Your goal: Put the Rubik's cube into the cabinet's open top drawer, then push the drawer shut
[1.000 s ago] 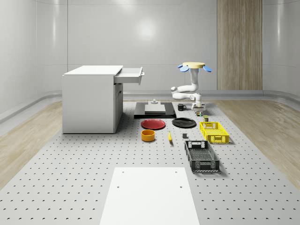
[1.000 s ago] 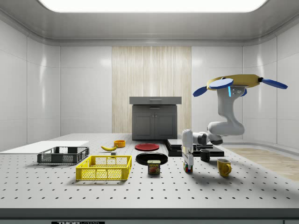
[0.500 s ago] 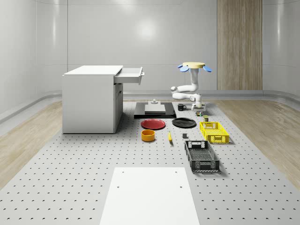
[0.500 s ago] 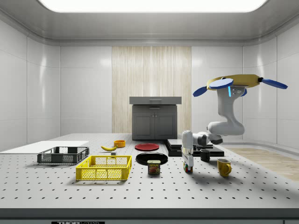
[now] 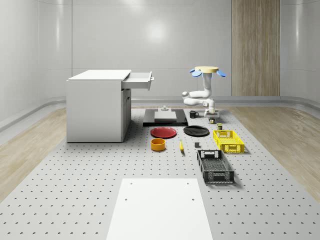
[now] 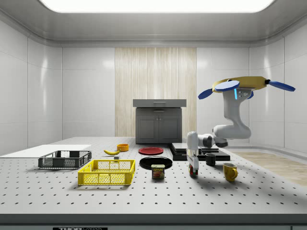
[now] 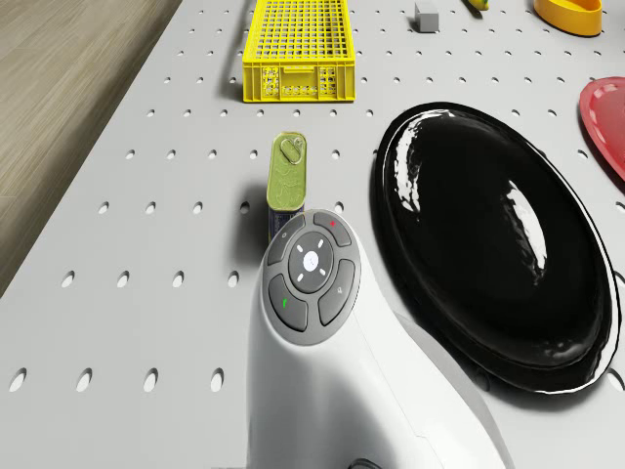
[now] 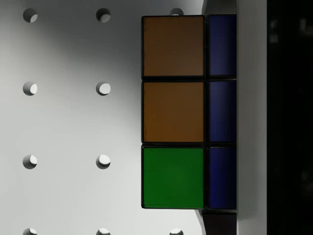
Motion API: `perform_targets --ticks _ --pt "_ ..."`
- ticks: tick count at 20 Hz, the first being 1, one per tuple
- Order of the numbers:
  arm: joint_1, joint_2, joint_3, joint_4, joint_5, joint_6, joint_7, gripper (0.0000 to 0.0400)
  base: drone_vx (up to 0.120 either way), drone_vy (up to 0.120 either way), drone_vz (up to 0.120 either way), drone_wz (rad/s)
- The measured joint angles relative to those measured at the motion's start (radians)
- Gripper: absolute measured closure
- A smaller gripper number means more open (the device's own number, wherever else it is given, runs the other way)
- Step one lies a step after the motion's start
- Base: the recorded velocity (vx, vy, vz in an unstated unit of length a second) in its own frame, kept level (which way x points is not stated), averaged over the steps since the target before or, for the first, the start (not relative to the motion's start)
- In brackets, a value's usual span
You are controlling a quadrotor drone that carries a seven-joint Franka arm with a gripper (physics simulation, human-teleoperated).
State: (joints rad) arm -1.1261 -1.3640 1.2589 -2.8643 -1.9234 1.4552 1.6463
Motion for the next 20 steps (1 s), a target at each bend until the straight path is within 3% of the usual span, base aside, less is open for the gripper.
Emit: perform_targets --ticks 3,8,20 --pt "-0.004 0.000 0.052 -0.009 0.050 -0.016 0.008 0.0075 0.000 0.000 0.000 0.000" --pt "-0.014 -0.005 0.127 -0.017 0.125 -0.032 0.021 0.0075 0.000 -0.024 0.120 0.000" --pt "-0.027 -0.042 0.182 -0.019 0.187 -0.010 0.034 0.0075 0.117 -0.120 0.120 0.000"
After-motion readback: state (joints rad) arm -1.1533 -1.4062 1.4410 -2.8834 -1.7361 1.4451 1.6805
